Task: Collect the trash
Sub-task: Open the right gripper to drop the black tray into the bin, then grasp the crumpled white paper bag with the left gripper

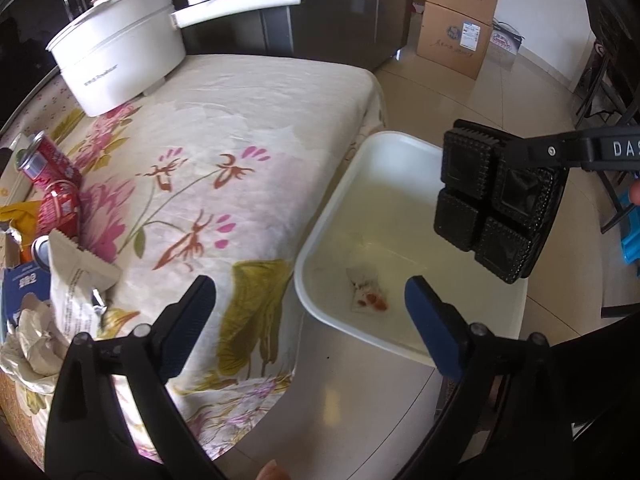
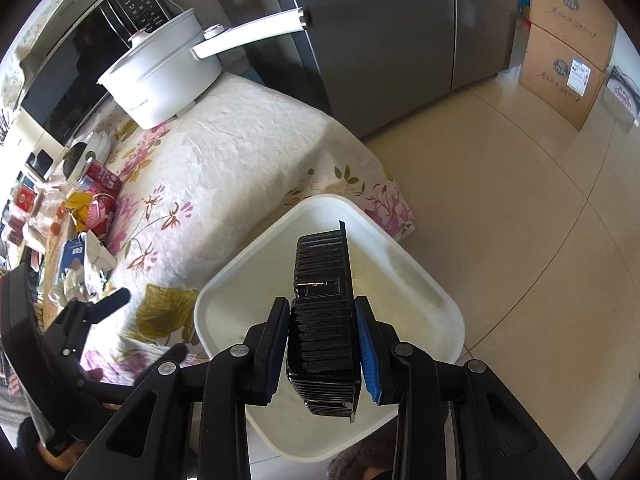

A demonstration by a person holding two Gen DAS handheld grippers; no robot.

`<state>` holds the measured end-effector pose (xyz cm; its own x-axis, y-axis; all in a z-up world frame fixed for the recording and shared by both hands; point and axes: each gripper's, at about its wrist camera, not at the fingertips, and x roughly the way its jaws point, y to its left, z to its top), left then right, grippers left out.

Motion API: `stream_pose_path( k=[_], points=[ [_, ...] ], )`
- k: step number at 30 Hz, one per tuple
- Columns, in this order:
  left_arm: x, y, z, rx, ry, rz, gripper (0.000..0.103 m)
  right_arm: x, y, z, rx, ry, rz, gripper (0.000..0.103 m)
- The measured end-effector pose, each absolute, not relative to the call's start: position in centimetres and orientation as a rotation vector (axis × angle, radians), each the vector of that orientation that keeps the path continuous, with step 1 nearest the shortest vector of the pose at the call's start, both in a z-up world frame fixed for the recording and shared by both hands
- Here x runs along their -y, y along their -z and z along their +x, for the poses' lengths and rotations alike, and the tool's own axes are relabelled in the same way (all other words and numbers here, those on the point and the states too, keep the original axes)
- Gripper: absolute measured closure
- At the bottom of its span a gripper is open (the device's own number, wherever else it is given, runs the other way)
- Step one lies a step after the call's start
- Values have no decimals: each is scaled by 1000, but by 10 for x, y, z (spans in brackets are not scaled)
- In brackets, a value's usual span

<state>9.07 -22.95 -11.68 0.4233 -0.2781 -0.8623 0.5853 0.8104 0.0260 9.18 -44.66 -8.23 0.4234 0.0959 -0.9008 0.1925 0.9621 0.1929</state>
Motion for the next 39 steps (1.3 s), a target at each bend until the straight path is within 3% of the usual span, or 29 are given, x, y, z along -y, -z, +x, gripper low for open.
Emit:
stream_pose_path(
  k=[7,8,9,10,39],
  points=[
    [202,112,96,-1014,489,315,7,449,85,95,-1134,95,302,65],
    [198,111,97,-1016,484,311,7,451,85,95,-1134,102,315,58],
    [194,109,97,-1019,478,309,7,452,84,95,-1135,109,333,36],
    [190,108,97,-1019,471,309,7,453,84,95,-1134,111,350,21],
    [-11,83,113,-1091,117,56,7,299,58,159,-1166,-153,223,18]
  ],
)
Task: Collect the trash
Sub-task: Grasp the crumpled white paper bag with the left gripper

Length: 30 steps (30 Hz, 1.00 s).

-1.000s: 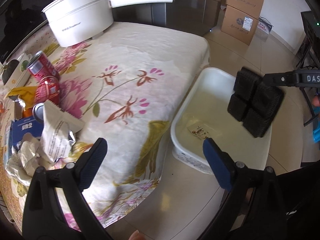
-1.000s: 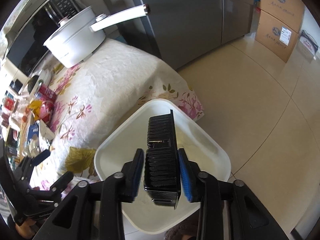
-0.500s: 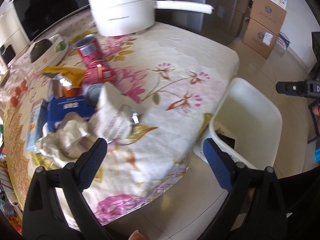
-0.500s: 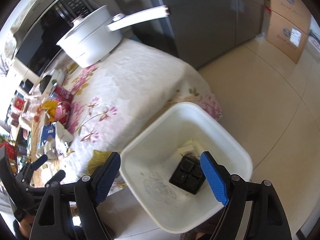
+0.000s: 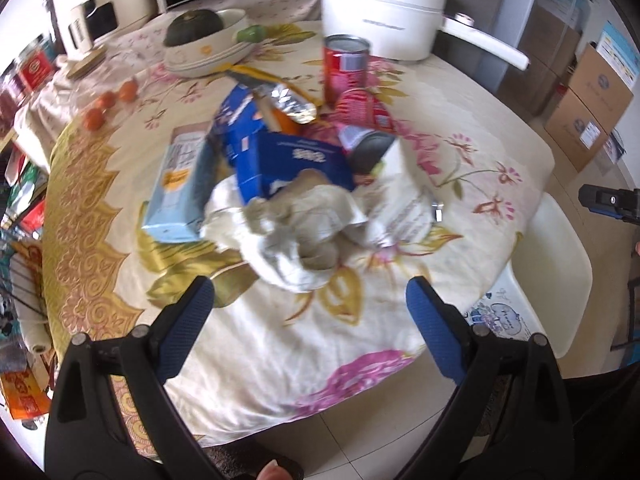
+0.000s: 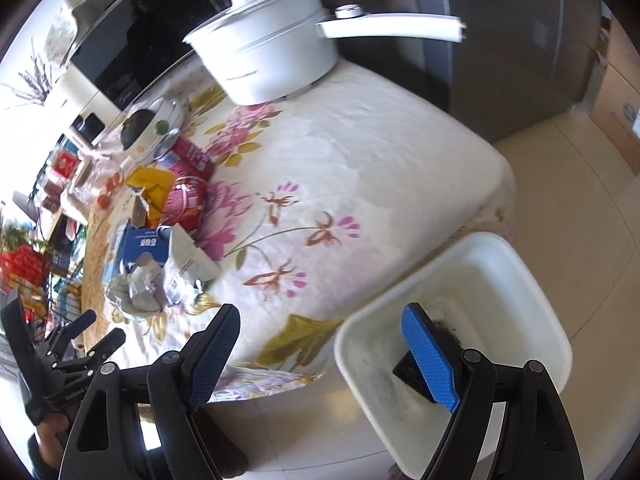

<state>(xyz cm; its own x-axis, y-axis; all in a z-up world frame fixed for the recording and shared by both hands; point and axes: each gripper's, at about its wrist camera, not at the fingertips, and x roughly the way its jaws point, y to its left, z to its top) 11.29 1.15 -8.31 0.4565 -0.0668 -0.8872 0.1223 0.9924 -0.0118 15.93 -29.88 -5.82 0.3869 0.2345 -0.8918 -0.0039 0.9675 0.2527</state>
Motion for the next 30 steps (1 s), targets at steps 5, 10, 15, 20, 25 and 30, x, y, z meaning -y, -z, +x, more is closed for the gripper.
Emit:
stream_pose_path(
  k=[5,10,15,20,25,30],
  points=[
    [-35,98,118,-1123,83,-42,7,268,59,170,-1173,-179,163,18],
    [-43,115,128,-1135,85,-165,7,246,64,180,-1187,-203,143,18],
    [-28,128,136,-1110,81,-122,21,233,69,185,-1202,-216,130,18],
    [-22,130,144,-1088,67,-83,31,228,74,189,-1213,-210,112,18],
    [-24,131,148,-1092,78,-96,53,227,78,189,-1223,-200,108,18],
    [-28,118,142,-1083,101,-114,59,220,83,188,-1234,-199,97,18]
  ],
)
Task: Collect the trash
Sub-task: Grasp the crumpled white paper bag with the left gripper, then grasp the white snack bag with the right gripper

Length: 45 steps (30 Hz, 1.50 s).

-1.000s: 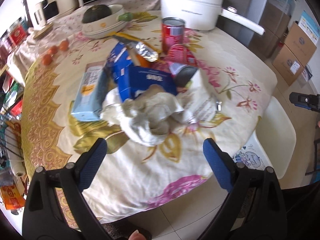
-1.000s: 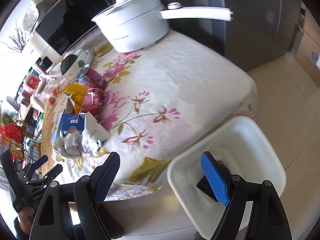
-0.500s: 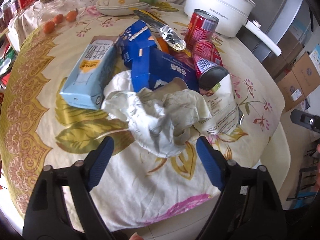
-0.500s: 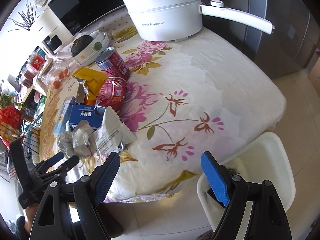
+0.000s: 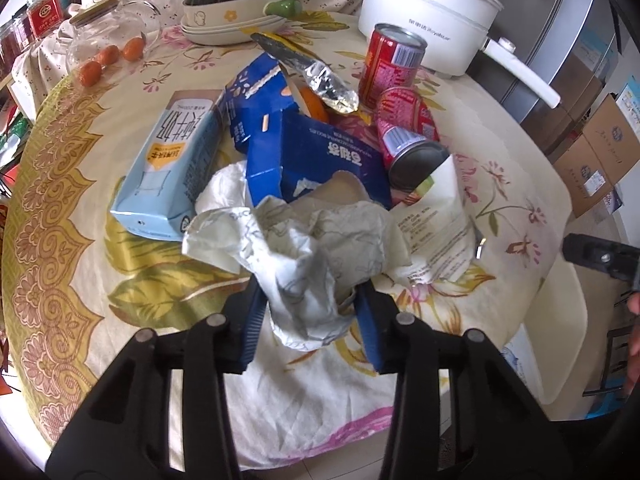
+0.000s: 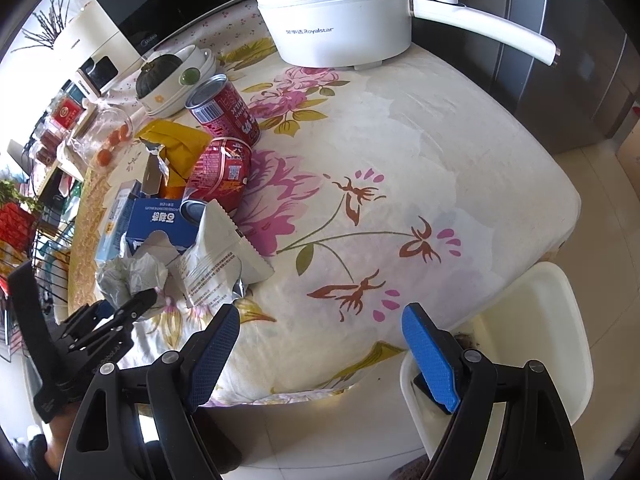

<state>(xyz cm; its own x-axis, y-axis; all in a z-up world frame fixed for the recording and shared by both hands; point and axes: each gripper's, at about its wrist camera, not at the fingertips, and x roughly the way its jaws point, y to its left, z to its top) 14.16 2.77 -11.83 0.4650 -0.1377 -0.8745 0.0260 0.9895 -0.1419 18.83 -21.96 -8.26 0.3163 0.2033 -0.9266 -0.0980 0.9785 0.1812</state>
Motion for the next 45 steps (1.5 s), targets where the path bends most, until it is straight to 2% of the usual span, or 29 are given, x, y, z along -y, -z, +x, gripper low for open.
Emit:
stream_pose_path(
  k=[13,21,36,38,40,43,45],
  points=[
    [-75,68,109,-974,93,-170,59,152,97,195,-1260,-277,24,17],
    [-99,71,104,-980,39,-145,59,98,114,205,-1261,-328,-149,10],
    [-102,75,111,-997,31,-138,59,68,146,225,-1237,-286,-286,10],
    [-102,76,112,-1002,30,-139,59,71,146,226,-1233,-297,-267,12],
    [-101,77,113,-1004,30,-141,59,77,143,227,-1232,-316,-254,21],
    [-97,76,114,-1006,35,-138,59,84,134,225,-1228,-343,-252,29],
    [-94,77,114,-1008,39,-135,59,87,128,222,-1219,-354,-255,30]
  ],
)
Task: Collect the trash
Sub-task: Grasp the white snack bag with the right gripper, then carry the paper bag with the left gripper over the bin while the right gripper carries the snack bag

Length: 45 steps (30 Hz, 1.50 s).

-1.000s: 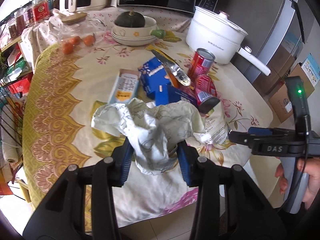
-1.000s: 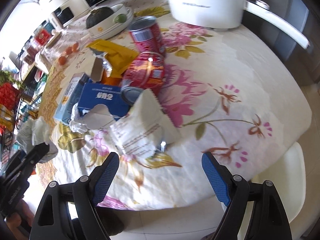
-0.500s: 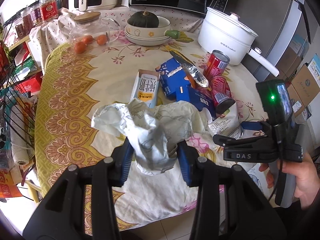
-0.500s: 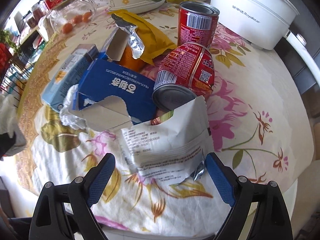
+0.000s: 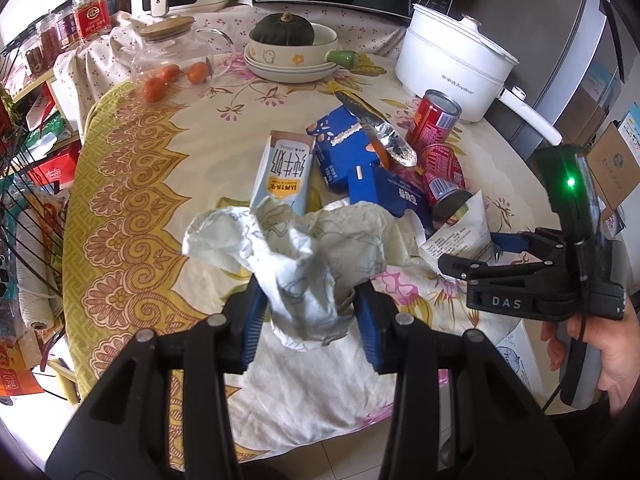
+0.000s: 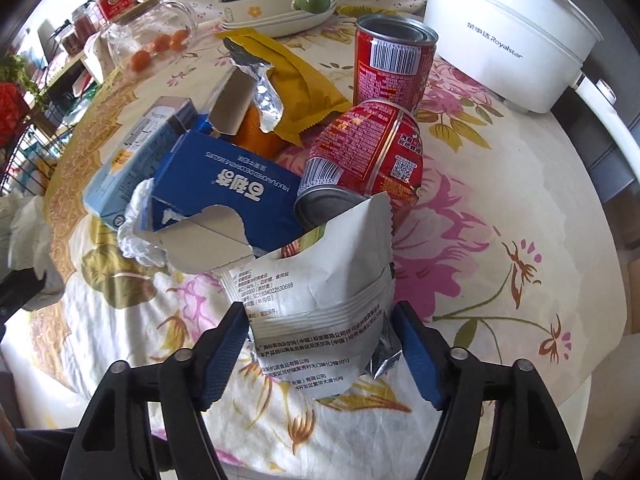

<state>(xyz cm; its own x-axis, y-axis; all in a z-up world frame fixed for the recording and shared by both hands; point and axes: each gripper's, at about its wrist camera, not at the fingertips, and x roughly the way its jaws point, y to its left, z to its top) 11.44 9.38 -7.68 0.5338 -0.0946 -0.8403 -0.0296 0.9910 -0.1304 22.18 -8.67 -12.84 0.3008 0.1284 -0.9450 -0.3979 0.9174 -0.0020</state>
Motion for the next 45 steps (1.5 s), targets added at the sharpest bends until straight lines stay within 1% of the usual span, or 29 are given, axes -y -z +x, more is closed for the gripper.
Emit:
stream_pose_path(
  k=[3,11,26,45],
  points=[
    [-88,77,116,-1011,48,-128,59,91,118,215,-1204,-363,-254,31],
    [-65,76,119,-1016,81,-102,59,127,101,207,-1194,-337,-192,31],
    [6,75,133,-1020,181,-48,59,212,78,194,-1173,-248,-130,31],
    [117,82,136,-1031,347,30,59,333,74,162,-1175,-93,-31,31]
  ],
)
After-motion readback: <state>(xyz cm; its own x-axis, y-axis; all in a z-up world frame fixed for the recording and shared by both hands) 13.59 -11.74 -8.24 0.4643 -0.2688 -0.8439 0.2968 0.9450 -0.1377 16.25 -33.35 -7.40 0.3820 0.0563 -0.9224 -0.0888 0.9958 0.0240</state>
